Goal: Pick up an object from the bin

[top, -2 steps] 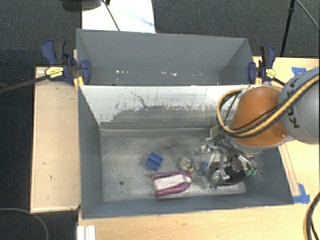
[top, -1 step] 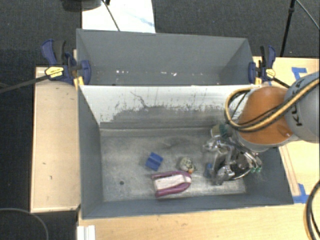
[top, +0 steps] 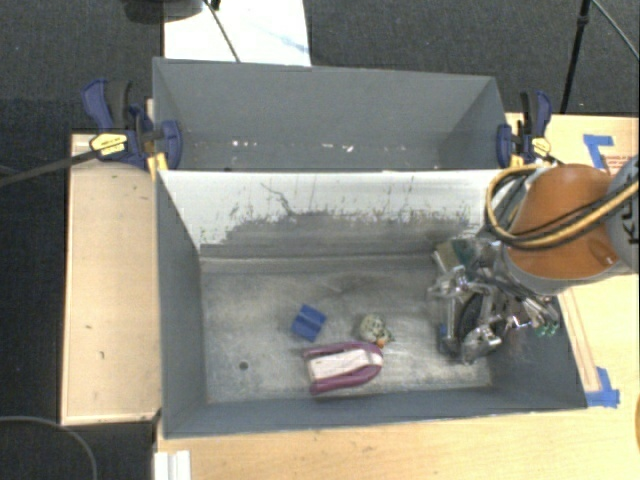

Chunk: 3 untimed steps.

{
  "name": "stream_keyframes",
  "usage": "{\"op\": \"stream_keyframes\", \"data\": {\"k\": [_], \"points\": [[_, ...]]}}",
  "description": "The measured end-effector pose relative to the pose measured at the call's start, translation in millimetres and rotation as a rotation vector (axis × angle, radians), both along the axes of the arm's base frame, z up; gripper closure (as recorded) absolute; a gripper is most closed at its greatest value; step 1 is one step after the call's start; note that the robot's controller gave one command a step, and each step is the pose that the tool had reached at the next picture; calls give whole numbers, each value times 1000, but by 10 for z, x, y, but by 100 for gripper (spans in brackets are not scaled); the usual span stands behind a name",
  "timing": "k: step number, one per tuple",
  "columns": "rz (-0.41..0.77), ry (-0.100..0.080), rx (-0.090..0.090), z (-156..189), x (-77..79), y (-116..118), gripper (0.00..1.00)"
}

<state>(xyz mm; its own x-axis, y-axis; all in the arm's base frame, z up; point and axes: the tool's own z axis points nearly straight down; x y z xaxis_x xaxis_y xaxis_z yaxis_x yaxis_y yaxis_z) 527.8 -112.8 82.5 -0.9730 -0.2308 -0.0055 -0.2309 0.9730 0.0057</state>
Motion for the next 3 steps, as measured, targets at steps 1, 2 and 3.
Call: {"op": "stream_keyframes", "data": {"k": [1,2,3], "points": [[334,13,20,-110,249,-207,0],[443,76,38,-133,503,-201,0],[430,7,1,213,425,-321,0]]}}
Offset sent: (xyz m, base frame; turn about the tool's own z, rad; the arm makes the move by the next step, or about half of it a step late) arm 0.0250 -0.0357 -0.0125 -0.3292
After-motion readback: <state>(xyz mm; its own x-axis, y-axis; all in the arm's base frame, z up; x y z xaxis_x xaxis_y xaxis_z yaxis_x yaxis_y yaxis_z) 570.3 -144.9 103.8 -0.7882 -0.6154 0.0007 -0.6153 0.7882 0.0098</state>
